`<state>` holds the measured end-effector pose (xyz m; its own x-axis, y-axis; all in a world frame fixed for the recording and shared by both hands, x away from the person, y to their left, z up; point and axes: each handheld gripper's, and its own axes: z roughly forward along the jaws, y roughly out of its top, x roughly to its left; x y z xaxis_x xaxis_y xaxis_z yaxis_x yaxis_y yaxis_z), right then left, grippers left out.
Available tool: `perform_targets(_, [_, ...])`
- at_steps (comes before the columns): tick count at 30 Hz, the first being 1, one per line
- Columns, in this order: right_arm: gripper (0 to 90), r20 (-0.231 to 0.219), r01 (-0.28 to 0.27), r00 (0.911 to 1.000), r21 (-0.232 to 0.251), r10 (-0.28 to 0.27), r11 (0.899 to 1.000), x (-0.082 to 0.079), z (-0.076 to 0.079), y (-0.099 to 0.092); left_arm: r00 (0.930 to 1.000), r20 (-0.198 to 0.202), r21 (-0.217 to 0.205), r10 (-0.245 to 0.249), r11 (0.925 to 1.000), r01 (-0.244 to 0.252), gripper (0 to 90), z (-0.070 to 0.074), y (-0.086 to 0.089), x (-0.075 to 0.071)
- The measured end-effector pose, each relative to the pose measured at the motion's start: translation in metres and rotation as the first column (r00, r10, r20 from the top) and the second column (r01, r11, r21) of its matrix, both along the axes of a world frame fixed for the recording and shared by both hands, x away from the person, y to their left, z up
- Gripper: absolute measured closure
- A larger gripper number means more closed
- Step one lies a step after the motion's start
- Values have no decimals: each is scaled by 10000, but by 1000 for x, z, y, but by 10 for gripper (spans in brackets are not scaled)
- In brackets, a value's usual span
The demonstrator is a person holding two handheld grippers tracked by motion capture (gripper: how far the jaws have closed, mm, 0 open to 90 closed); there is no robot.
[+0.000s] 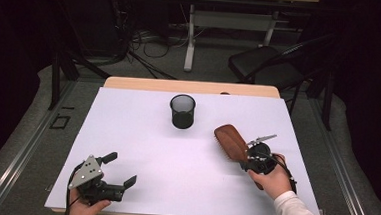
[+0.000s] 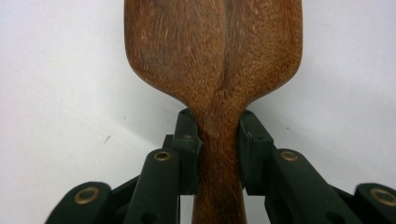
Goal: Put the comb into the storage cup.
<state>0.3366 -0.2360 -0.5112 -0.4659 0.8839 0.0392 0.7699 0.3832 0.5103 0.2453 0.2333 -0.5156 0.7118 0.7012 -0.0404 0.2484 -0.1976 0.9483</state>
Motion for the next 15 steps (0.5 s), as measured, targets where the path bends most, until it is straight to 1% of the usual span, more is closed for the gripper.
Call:
perform_targets(1, [722, 203, -51, 9998, 115, 49, 9999, 0, 1, 0, 10000, -3, 32, -12, 10000, 12, 9, 0, 0, 0])
perform_targets(6, [722, 390, -19, 9992, 326, 6, 9995, 0, 7, 0, 10000, -8, 55, -21, 10000, 21, 9, 0, -1, 0])
perform_targets(12, [722, 941, 17, 9955, 584, -72, 9983, -1, 16, 1, 10000, -28, 15, -25, 10000, 25, 9, 0, 0, 1])
perform_targets(13, [722, 1054, -2, 9944, 649, -66, 9979, -1, 17, 1, 10000, -29, 1, -17, 10000, 17, 9, 0, 0, 1])
perform_targets(14, [722, 1054, -2, 9944, 649, -66, 9979, -1, 17, 1, 10000, -29, 1, -17, 10000, 17, 9, 0, 0, 1])
perform_targets(15, [722, 1189, -68, 9929, 684, -14, 9976, -1, 20, 2, 10000, -35, -3, -18, 10000, 18, 9, 0, 0, 1])
